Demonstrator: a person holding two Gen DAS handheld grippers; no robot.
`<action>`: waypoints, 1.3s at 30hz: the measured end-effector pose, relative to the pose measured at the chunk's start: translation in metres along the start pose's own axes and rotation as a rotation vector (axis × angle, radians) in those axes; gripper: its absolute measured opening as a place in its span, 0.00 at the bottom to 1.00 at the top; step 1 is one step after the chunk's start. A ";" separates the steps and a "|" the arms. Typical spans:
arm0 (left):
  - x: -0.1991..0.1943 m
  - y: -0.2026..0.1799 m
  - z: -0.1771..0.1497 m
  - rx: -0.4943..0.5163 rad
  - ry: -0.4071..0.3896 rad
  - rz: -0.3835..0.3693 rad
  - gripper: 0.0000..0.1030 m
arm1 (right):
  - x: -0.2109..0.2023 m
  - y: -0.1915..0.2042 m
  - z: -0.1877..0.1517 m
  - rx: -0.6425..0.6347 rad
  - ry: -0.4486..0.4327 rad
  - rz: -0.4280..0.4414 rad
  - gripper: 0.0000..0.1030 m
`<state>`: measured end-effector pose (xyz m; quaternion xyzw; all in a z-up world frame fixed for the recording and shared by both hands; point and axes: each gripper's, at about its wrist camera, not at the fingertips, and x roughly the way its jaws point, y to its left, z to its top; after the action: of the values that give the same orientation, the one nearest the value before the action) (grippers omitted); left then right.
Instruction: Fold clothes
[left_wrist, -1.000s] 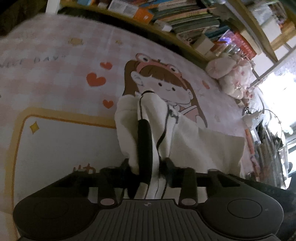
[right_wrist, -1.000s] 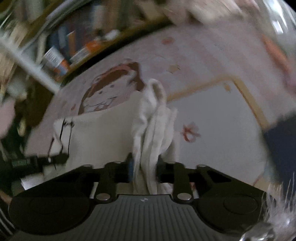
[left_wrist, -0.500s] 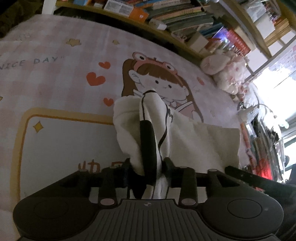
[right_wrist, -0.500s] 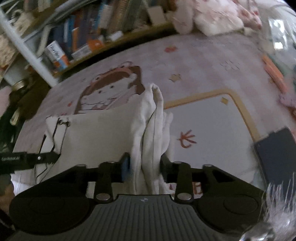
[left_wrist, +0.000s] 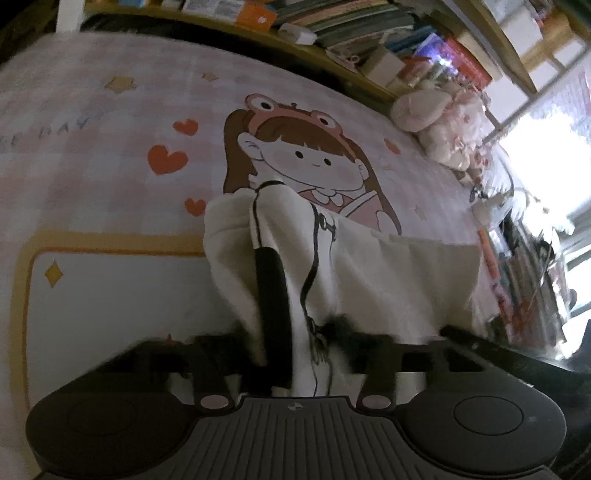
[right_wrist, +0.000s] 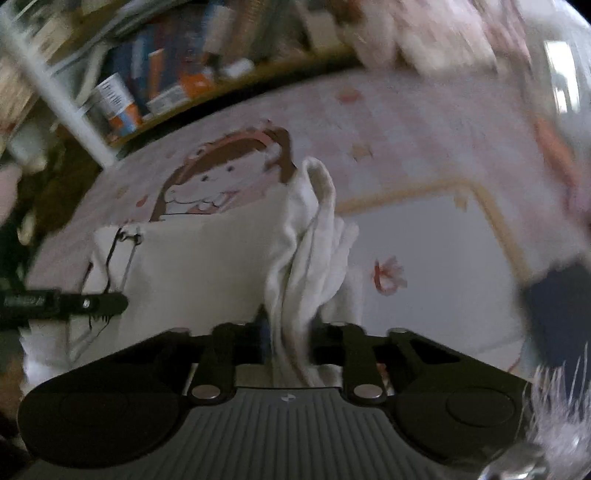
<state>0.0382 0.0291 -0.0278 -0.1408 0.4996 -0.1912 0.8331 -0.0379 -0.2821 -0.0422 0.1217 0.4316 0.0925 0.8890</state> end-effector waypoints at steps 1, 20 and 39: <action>-0.004 -0.005 -0.001 0.034 -0.018 0.007 0.22 | -0.006 0.012 -0.002 -0.086 -0.039 -0.026 0.14; 0.011 0.025 0.007 -0.166 0.024 -0.091 0.47 | 0.004 -0.044 0.000 0.269 0.042 0.054 0.45; 0.003 0.006 0.005 -0.016 0.023 -0.018 0.32 | 0.001 -0.012 0.002 0.076 -0.012 -0.044 0.33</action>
<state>0.0448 0.0335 -0.0303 -0.1496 0.5092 -0.1964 0.8245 -0.0353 -0.2932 -0.0450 0.1466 0.4319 0.0554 0.8882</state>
